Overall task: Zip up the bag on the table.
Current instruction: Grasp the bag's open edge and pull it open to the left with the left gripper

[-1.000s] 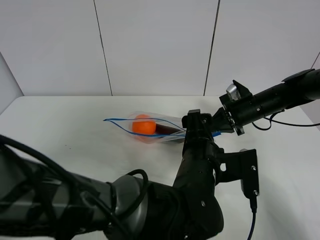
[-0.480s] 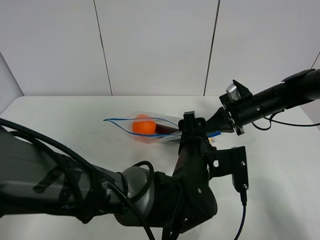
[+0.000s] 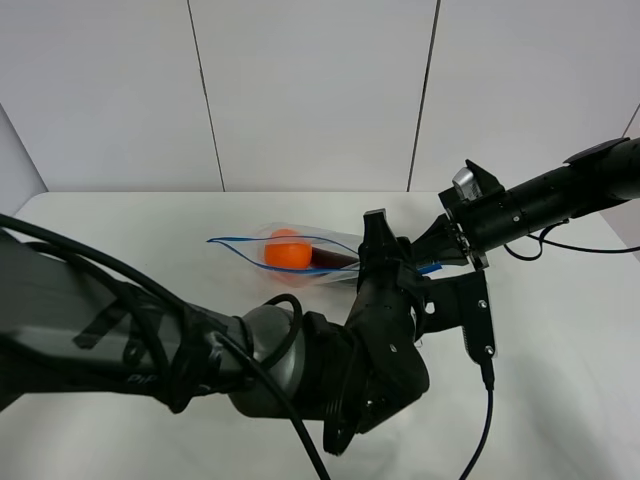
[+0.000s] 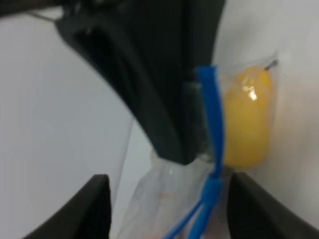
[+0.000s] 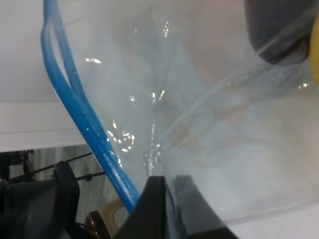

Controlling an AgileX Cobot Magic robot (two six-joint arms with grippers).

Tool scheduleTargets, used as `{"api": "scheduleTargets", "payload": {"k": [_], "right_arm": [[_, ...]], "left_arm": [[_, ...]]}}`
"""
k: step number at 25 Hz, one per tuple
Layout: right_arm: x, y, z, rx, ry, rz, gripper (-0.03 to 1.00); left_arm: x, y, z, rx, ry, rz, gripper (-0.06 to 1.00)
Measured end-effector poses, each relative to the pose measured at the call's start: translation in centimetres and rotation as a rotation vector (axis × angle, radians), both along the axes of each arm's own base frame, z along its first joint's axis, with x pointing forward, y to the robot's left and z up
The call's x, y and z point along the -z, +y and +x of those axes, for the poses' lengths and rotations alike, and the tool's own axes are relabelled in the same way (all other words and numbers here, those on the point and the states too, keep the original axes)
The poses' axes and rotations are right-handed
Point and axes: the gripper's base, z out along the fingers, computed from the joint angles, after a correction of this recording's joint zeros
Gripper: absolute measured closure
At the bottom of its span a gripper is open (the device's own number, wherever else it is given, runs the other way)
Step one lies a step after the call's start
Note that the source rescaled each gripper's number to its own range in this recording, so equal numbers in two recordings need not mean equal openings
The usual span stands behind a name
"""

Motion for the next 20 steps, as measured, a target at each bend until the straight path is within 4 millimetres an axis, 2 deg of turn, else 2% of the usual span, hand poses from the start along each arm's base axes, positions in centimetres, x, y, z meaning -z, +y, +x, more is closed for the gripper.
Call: {"api": "scheduleTargets", "payload": {"k": [20], "right_arm": [[0.0, 0.0, 0.0, -0.001, -0.001, 0.0, 0.97]], "left_arm": [[0.16, 0.04, 0.26, 0.012, 0.021, -0.005, 0.53]]}}
